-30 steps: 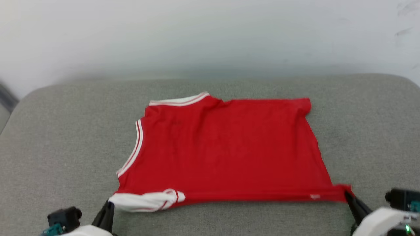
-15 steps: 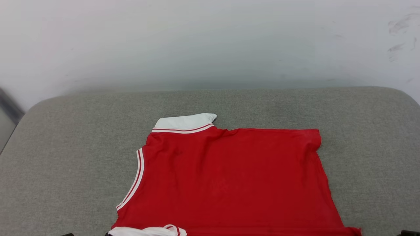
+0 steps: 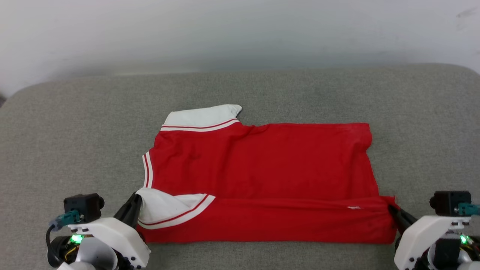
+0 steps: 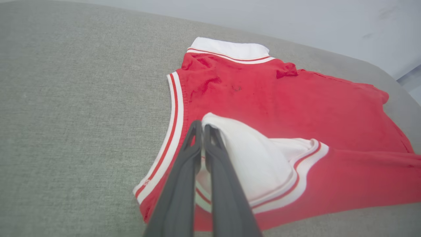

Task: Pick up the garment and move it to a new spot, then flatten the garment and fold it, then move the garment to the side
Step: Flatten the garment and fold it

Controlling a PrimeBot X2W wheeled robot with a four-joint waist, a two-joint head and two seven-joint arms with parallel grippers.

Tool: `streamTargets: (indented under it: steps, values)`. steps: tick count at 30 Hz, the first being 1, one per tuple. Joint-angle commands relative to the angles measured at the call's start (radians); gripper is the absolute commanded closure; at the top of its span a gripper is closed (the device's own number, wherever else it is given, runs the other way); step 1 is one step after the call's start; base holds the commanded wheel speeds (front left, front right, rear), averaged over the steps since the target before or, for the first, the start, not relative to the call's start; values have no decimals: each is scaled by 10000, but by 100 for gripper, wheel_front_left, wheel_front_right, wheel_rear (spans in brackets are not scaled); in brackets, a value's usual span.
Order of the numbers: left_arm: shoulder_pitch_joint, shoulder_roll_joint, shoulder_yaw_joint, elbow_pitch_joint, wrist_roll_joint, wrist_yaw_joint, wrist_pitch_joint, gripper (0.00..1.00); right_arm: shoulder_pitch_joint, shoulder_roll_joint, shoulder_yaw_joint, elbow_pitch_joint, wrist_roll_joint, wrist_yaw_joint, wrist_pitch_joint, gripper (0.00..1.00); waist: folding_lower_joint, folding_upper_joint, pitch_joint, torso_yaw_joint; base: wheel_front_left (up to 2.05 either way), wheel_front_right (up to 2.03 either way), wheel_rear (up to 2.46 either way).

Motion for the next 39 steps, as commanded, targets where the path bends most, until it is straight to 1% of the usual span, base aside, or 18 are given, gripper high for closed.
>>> streamTargets:
  steps: [1, 7, 11, 13, 14, 15, 16, 17, 22, 23, 24, 27, 30, 33, 37, 39]
  values:
    - [-309, -5, 2, 210, 55, -82, -36, 100, -403, -134, 94, 174, 61, -5, -87, 100, -2, -1, 481, -89, 0, 0, 0]
    - [-1138, -169, -116, 1340, -99, -367, 61, 100, -1615, -586, 861, 1333, 277, -5, -377, 100, -2, -1, 1069, -236, 0, 0, 0]
    - [-1349, -323, -234, 2123, -272, -528, 238, 100, -2056, -785, 1479, 2168, 366, -4, -781, 100, -2, -1, 1219, -216, 0, 0, 0]
    - [-1430, -429, -340, 2431, -347, -697, 287, 100, -2118, -815, 1710, 2593, 482, -4, -981, 100, -2, -1, 1226, -162, 0, 0, 0]
    - [-1463, -434, -403, 2602, -356, -768, 330, 100, -2156, -819, 1790, 2757, 493, -4, -1125, 90, -2, -1, 1218, -139, 0, 0, 0]
    - [-1487, -463, -447, 2742, -386, -814, 351, 92, -2184, -857, 1862, 2884, 493, -4, -1310, 60, -2, -1, 1186, -113, 0, 0, 0]
    - [-1503, -533, -465, 2855, -426, -864, 324, 57, -2187, -843, 1931, 2977, 597, -4, -1537, 0, -2, -1, 1147, -85, 0, 0, 0]
    - [-1502, -573, -476, 2963, -441, -851, 307, 0, -2192, -886, 1982, 3022, 597, -4, -1823, 0, -2, -1, 1089, -54, 0, 0, 0]
    - [-1477, -454, -354, 3291, -448, -812, 150, 0, -2017, -884, 1919, 3055, 788, -4, -3451, 0, -2, -1, 664, 22, 0, 0, 0]
    - [-1477, -454, -354, 3291, -448, -812, 150, 0, -2017, -884, 1919, 3055, 788, -4, -3451, 0, -2, -1, 664, 22, 0, 0, 0]
    - [-1460, -407, -324, 3287, -456, -796, 134, 0, -1905, -905, 1885, 3035, 772, -4, -3716, 0, -2, -1, 556, 40, 0, 0, 0]
    - [-1376, -148, -202, 3134, -436, -687, 224, 0, -1623, -943, 1639, 2885, 554, -4, -4401, 0, -2, -1, 199, 64, 0, 0, 0]
    - [-1173, 259, -85, 2783, -441, -511, 518, 0, -1246, -767, 1208, 2598, 201, -4, -4772, 0, -2, -1, -109, 25, 0, 0, 0]
    - [-902, 801, 24, 2321, -515, -373, 1110, 0, -863, -505, 917, 2128, -137, -4, -4863, 0, -2, -1, -374, -62, 0, 0, 0]
    - [-526, 1525, 22, 1457, -806, -321, 2410, 0, -363, -145, 760, 1377, -488, -4, -4662, 0, -2, -1, -640, -169, 0, 0, 0]
    - [-309, 1790, -12, 1029, -1065, -251, 3188, 0, -75, 34, 762, 980, -561, -4, -4517, 0, -2, -1, -757, -218, 0, 0, 0]
